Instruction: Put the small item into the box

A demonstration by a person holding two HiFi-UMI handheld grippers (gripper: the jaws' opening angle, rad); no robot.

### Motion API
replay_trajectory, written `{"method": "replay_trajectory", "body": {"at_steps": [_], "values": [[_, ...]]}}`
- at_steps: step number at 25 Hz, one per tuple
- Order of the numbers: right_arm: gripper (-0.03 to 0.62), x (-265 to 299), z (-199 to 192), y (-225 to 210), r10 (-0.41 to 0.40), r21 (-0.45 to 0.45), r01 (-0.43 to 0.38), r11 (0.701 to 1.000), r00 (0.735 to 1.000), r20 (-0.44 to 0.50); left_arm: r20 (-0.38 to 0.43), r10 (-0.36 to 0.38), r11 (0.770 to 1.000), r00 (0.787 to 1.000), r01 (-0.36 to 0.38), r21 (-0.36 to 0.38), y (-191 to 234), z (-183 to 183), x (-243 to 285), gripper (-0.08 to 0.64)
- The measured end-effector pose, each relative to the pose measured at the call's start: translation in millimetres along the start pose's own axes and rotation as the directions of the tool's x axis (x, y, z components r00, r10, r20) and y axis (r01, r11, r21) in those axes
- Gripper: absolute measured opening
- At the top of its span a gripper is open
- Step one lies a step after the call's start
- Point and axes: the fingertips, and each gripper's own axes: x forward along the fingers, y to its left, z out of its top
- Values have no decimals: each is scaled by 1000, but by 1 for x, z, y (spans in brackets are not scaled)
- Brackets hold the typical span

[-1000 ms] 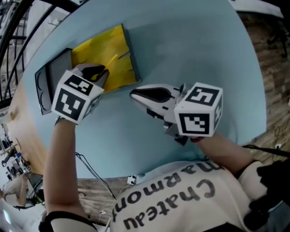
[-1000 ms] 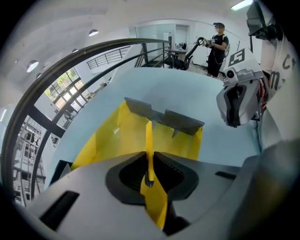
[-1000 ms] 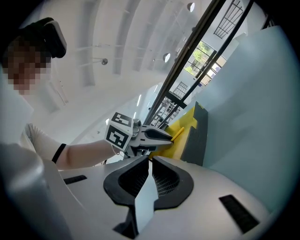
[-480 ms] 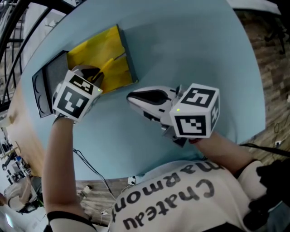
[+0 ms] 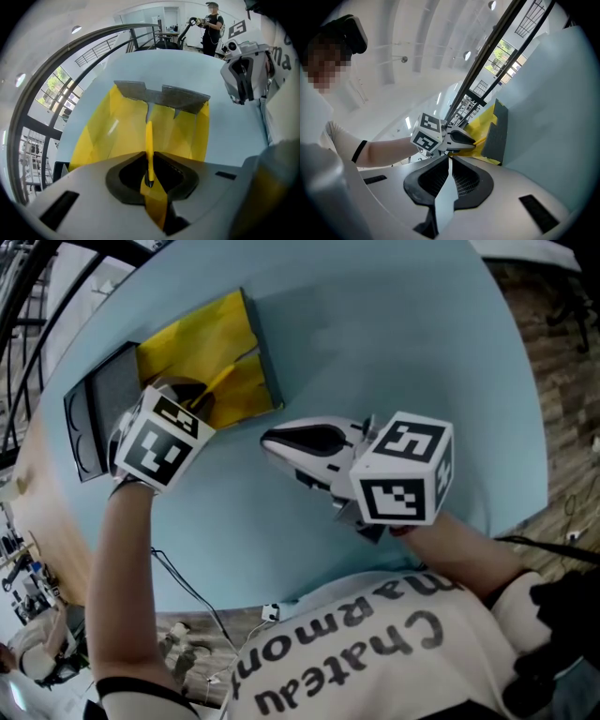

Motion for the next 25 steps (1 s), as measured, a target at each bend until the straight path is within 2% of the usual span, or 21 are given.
{"method": "replay_trajectory", "body": {"at_steps": [7,11,14,25], "values": [[46,-3,-2,0,-1,1,1,1000,1000,6,-2,-8,1000,1000,8,-15,-1,-2,1,52],[46,-2,-4,0,3,4,-3,1000,1000,5,23,7,1000,1000,-7,-5,3,-2,8,52],[46,-1,-6,0,8,9,-8,1000,1000,-3,-1,1,1000,1000,-1,-14,1,-3,3,52],[46,-8,-13,-2,9,26,-8,1000,1000,-20,6,-23,999,1000,23,-34,-5,1,1,52]]}}
